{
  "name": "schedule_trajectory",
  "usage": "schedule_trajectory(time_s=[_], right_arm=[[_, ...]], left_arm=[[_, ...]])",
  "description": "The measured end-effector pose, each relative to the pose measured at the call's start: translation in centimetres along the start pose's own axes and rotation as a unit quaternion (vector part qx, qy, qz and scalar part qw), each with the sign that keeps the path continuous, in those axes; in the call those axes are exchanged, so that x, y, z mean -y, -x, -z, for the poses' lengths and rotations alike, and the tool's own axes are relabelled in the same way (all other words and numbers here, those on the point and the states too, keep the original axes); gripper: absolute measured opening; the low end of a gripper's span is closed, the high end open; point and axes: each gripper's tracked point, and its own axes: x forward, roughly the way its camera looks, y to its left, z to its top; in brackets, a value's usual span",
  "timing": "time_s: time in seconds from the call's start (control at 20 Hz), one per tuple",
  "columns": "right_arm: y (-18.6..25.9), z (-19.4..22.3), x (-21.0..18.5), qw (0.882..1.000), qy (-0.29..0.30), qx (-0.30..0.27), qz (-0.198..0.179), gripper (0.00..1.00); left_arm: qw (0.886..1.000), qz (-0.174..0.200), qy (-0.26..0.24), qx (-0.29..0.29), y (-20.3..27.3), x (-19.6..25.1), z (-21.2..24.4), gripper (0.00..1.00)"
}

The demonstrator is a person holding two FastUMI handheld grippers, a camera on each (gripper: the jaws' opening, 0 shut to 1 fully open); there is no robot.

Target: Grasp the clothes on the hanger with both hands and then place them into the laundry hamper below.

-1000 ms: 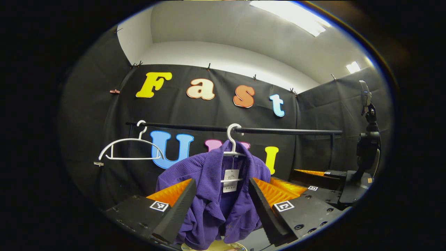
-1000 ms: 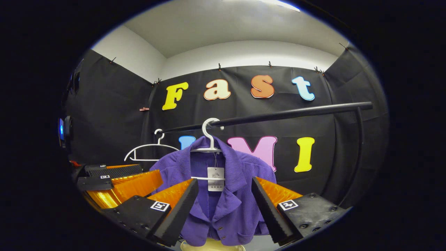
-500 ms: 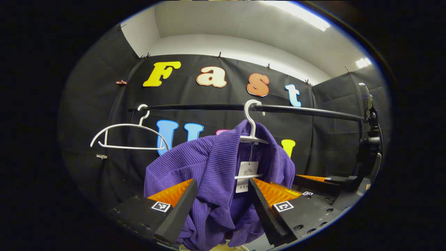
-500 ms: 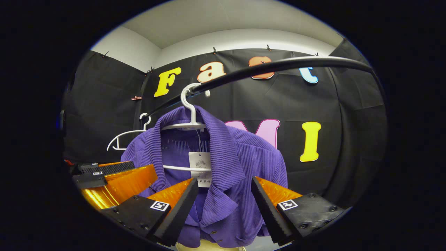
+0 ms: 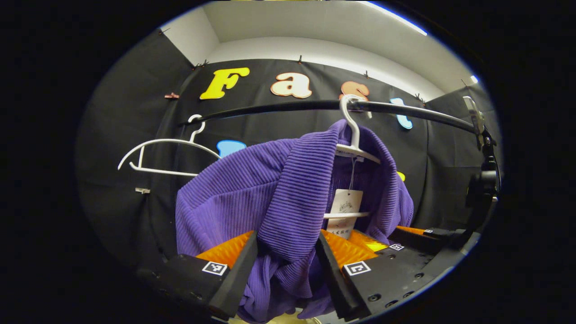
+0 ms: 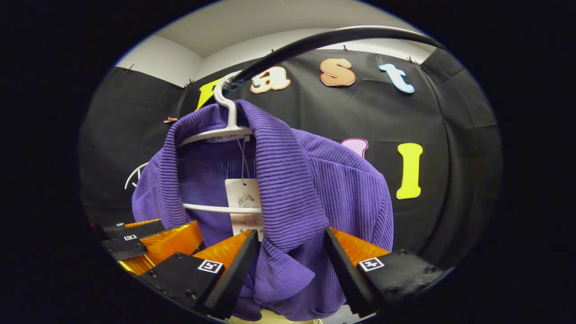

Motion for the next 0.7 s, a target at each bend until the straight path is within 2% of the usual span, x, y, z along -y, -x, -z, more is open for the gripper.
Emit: schedule_trajectory(time_s=[0.05, 0.1, 0.2, 0.25, 0.6, 0.7], right_arm=[[-0.2, 0.2, 0.1, 1.000, 0.002, -0.002, -0.001, 0.86], [-0.7, 0.2, 0.3, 1.000, 0.006, -0.003, -0.002, 0.83], [-0.6, 0.7, 0.8, 1.000, 0.015, -0.007, 0.003, 0.67], [-0.6, 1.0, 0.8, 1.000, 0.015, -0.011, 0.002, 0.60], [-1.4, 3.8, 0.8, 0.999, 0.019, -0.035, 0.004, 0.61], [-1.8, 4.4, 0.7, 0.999, 0.023, -0.037, -0.003, 0.61]], left_arm=[[1.000, -0.008, 0.007, 0.008, -0.3, 0.1, -0.1, 0.78], [1.000, -0.009, 0.010, 0.009, -0.6, 0.3, 0.1, 0.77], [1.000, -0.012, 0.010, -0.001, -1.5, 0.3, 1.0, 0.76], [1.000, -0.014, 0.011, -0.007, -1.7, 0.2, 1.5, 0.72], [0.998, -0.019, 0.033, -0.044, -2.3, -0.4, 4.8, 0.70], [0.997, -0.014, 0.034, -0.063, -2.2, -0.3, 6.0, 0.67]])
